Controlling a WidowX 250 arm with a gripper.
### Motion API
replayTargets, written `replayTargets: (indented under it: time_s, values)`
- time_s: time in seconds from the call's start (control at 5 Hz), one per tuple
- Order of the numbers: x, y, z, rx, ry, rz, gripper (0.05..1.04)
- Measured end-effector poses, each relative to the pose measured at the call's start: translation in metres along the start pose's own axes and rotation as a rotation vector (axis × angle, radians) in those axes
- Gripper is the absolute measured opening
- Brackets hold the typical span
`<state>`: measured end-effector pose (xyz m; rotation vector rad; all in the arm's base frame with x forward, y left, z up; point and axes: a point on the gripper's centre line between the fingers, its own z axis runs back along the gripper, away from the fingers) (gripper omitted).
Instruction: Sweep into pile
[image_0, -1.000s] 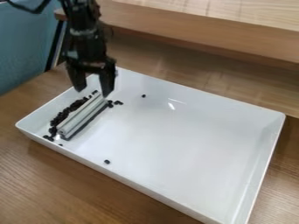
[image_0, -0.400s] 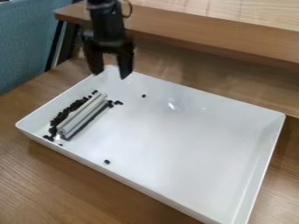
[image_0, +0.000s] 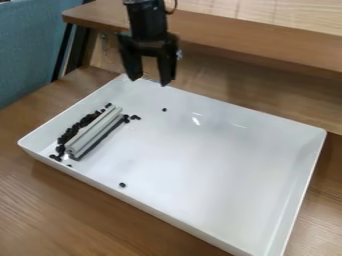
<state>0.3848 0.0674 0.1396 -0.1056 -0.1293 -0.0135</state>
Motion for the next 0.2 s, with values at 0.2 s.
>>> replayTargets:
  time_s: [0.2]
  values:
    - [0.0039, -0.0135, -0.0005, -0.011, -0.006, -0.036, 1.001]
